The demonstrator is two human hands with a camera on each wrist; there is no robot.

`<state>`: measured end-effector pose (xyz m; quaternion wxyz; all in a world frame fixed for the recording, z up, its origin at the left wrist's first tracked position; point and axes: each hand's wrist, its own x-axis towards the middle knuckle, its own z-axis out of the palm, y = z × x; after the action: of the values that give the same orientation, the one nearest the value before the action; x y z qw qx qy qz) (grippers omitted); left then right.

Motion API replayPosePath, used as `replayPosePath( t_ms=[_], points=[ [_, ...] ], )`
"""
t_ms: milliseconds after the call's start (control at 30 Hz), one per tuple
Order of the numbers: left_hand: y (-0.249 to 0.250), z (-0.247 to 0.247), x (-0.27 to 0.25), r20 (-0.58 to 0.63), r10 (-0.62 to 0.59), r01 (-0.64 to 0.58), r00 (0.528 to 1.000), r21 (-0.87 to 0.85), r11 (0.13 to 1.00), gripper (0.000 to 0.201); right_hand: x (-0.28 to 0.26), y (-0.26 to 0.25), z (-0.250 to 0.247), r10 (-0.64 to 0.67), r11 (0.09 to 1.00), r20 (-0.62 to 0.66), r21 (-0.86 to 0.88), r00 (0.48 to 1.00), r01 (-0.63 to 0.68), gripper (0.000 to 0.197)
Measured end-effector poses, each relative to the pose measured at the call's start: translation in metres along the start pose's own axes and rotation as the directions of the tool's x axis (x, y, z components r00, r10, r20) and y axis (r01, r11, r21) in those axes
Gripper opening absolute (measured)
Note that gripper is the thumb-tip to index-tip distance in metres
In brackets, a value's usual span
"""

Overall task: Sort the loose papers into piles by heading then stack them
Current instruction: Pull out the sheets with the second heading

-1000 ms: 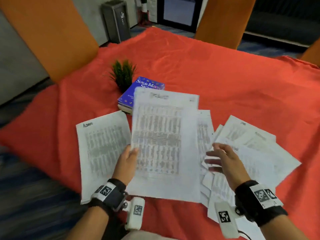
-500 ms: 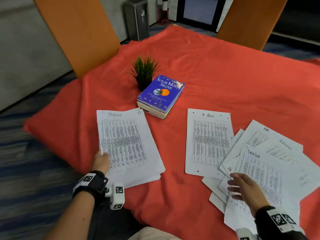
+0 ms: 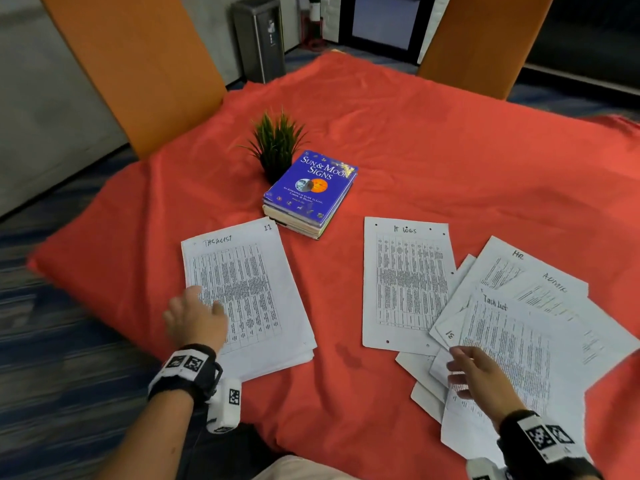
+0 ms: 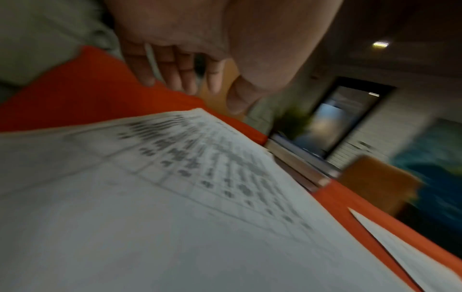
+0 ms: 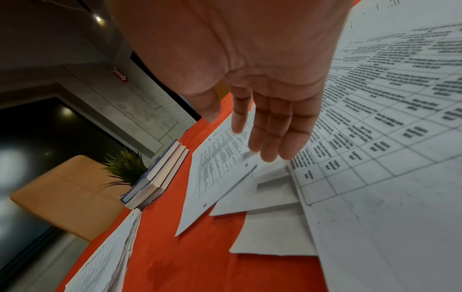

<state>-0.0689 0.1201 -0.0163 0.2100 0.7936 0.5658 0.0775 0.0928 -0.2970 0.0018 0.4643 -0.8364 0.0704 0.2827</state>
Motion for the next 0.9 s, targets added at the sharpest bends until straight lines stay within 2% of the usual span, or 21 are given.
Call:
replayPosePath(
  t_ms=[33,67,100,167,200,233,267,300,333,433,600,667,700,767,833,900],
  points=[
    [0.015,0.001,-0.009,-0.011,0.186,-0.186,0.982,0.030,0.982,0.037,0.001,0.002,-0.001,0.004,1.000,-0.003,-0.003,1.000,-0.004,0.019],
    [0.032,0.004,-0.019,0.011,0.385,-0.386,0.923,0.033,0.922,0.032,0.001,0.005,-0.002,0.008,1.000,-0.006,-0.008,1.000,-0.008,0.019],
    [0.047,0.011,-0.029,0.071,0.558,-0.561,0.827,0.020,0.828,0.027,0.001,0.007,-0.002,0.012,1.000,-0.008,-0.013,1.000,-0.012,0.019],
    [0.072,0.025,-0.048,0.241,0.778,-0.801,0.580,-0.007,0.599,0.021,0.001,0.011,-0.003,0.014,1.000,-0.009,-0.022,1.000,-0.014,0.020],
    [0.081,0.032,-0.056,0.332,0.823,-0.869,0.462,-0.017,0.494,0.020,0.001,0.013,-0.003,0.017,1.000,-0.009,-0.025,1.000,-0.017,0.020],
    [0.088,0.038,-0.060,0.413,0.834,-0.913,0.365,-0.016,0.408,0.020,0.001,0.014,-0.003,0.018,1.000,-0.008,-0.025,1.000,-0.018,0.020],
    [0.093,0.043,-0.063,0.492,0.817,-0.938,0.302,-0.003,0.348,0.021,0.000,0.016,-0.004,0.020,1.000,-0.008,-0.019,1.000,-0.021,0.019],
    [0.095,0.047,-0.064,0.557,0.787,-0.951,0.266,0.017,0.310,0.022,-0.001,0.017,-0.005,0.023,1.000,-0.008,-0.014,1.000,-0.023,0.019],
    [0.098,0.048,-0.063,0.609,0.752,-0.958,0.252,0.045,0.285,0.024,-0.002,0.018,-0.007,0.023,1.000,-0.010,-0.009,1.000,-0.023,0.019],
    [0.096,0.048,-0.057,0.690,0.676,-0.962,0.257,0.119,0.245,0.030,-0.004,0.024,-0.012,0.033,0.999,-0.025,0.013,0.999,-0.032,0.020],
    [0.088,0.048,-0.055,0.716,0.654,-0.970,0.244,0.169,0.176,0.036,-0.007,0.032,-0.024,0.047,0.998,-0.072,0.041,0.996,-0.045,0.022],
    [0.092,0.047,-0.059,0.705,0.659,-0.965,0.260,0.165,0.204,0.034,-0.009,0.037,-0.029,0.052,0.998,-0.097,0.050,0.994,-0.047,0.021],
    [0.096,0.046,-0.063,0.694,0.663,-0.956,0.280,0.140,0.257,0.032,-0.008,0.042,-0.032,0.051,0.998,-0.122,0.043,0.991,-0.046,0.021],
    [0.112,0.049,-0.075,0.636,0.689,-0.911,0.347,0.054,0.408,0.026,-0.004,0.053,-0.043,0.057,0.998,-0.232,0.016,0.971,-0.055,0.022],
    [0.130,0.059,-0.089,0.572,0.657,-0.780,0.490,-0.048,0.623,0.018,0.000,0.068,-0.059,0.112,0.992,-0.381,-0.006,0.918,-0.124,0.028],
    [0.146,0.075,-0.099,0.571,0.522,-0.575,0.634,-0.105,0.812,0.015,0.001,0.085,-0.076,0.211,0.964,-0.515,-0.032,0.831,-0.265,0.045]
  ],
)
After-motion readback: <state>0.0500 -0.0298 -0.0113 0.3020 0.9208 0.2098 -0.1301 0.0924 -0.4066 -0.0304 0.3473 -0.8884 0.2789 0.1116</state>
